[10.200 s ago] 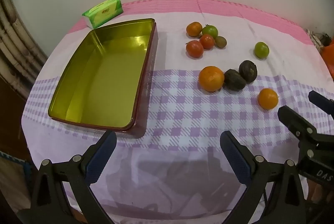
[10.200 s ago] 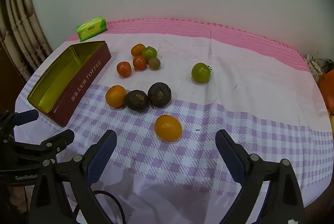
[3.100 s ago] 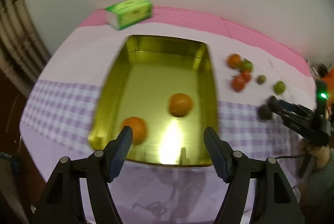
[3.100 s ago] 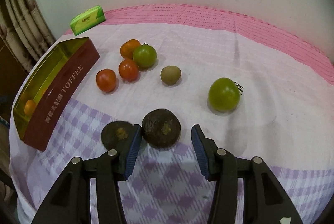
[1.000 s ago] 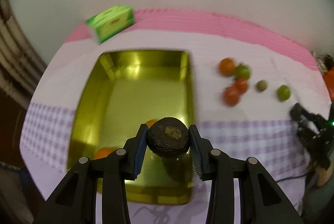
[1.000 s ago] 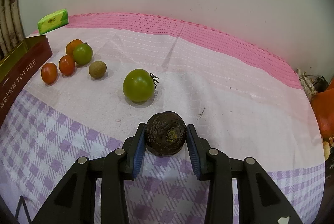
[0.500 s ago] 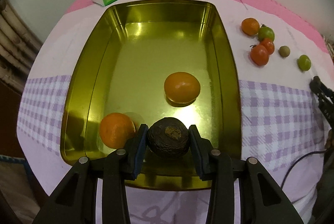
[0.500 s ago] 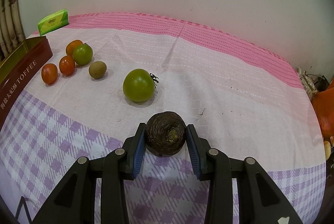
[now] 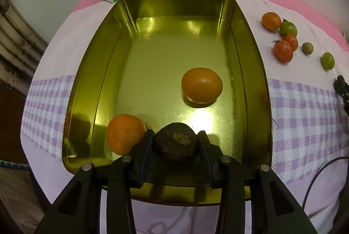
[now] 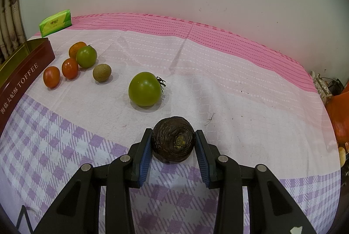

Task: Organize fruits
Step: 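Carry the dark fruit into the tin tray and open the left gripper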

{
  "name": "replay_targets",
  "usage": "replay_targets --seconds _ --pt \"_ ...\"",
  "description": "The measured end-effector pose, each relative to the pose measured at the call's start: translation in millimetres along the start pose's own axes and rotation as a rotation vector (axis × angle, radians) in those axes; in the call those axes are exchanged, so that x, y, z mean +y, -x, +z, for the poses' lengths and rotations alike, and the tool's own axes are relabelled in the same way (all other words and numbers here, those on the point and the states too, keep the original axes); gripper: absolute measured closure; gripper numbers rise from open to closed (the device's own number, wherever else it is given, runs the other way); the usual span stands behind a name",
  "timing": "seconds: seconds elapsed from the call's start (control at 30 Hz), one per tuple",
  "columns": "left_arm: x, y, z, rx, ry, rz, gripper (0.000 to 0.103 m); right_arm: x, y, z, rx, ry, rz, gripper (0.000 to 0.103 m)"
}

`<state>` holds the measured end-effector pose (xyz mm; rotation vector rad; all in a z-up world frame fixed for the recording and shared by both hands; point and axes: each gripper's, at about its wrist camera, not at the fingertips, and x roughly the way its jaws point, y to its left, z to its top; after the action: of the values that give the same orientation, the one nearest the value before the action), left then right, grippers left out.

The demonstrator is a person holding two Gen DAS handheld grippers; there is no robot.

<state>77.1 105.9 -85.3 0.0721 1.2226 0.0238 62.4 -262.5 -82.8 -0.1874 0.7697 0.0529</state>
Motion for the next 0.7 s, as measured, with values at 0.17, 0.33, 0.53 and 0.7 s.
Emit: replay_targets --seconds 0.17,0.33,0.53,0.7 --pt "3 2 -1 -0.003 0.006 -0.014 0.058 -1 0 0 0.000 0.000 -0.001 0.068" --pt "3 12 0 -0.014 0.012 -0.037 0.050 -1 0 0 0.000 0.002 -0.003 0.068" --pt "9 44 2 -0.089 0.035 -0.062 0.046 7 5 3 0.009 -0.011 -0.016 0.069" --pt "40 80 4 -0.203 0.125 -0.040 0.038 37 32 24 -0.025 -0.015 0.087 0.069"
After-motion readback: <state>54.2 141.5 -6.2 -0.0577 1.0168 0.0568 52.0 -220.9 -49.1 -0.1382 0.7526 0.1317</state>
